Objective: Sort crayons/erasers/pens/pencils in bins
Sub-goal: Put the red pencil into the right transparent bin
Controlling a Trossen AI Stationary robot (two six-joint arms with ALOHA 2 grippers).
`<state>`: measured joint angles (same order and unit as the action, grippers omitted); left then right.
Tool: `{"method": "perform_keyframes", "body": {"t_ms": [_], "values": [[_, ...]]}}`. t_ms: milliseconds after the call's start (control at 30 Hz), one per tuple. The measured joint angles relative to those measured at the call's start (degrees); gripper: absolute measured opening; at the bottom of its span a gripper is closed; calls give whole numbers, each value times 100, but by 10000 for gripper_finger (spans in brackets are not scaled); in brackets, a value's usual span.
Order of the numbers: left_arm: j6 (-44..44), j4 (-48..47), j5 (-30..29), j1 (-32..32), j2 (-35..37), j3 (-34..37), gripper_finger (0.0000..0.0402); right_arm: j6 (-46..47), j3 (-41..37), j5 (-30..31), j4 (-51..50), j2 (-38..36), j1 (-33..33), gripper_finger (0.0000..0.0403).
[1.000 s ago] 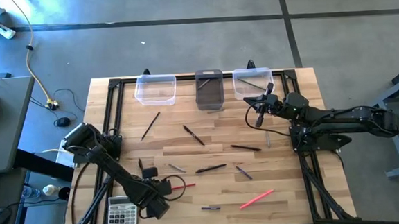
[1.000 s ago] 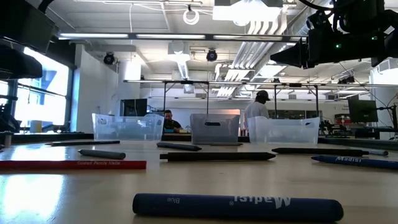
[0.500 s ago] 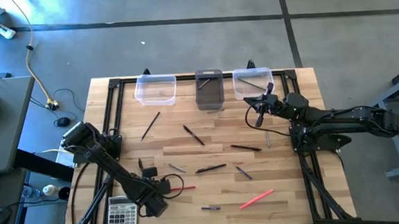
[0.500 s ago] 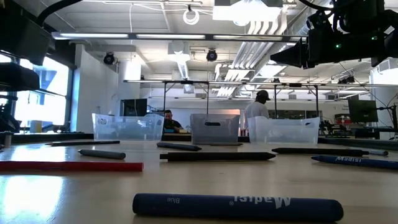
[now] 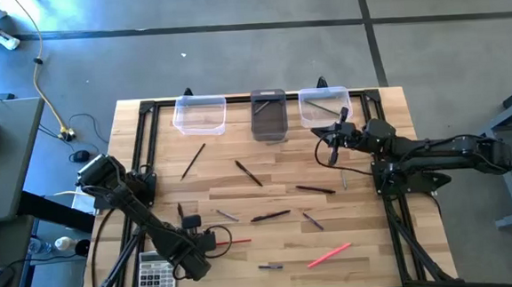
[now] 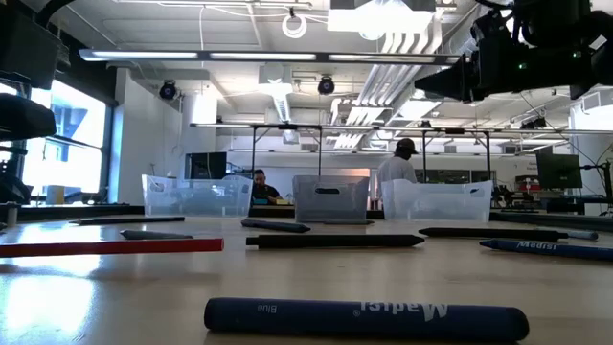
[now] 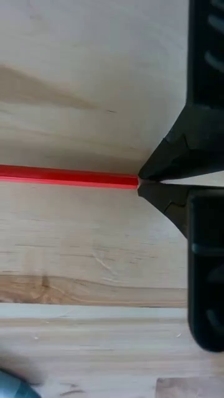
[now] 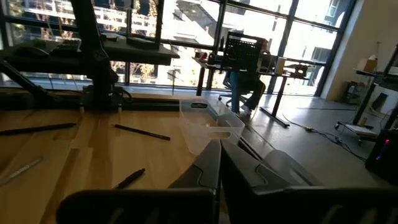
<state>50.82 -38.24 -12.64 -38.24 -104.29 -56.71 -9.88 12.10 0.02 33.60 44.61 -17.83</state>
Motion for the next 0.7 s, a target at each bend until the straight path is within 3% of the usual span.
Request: {"method": "perform_keyframes", "body": {"t_ms": [200, 467, 567, 700], "values": [[-4, 207, -405, -106, -7, 13, 1, 513, 356, -33, -485, 161, 631, 0], [-152, 649, -1012, -129, -50, 18, 0, 1502, 359, 193, -719, 1095, 1884, 2], [-196, 841, -1155, -109, -87, 19, 0, 1761, 359, 435, -449, 1527, 2436, 22], [-234, 948, -1240, -94, -185, 11, 0, 2097, 359, 682, 42, 2161, 3063, 77]]}}
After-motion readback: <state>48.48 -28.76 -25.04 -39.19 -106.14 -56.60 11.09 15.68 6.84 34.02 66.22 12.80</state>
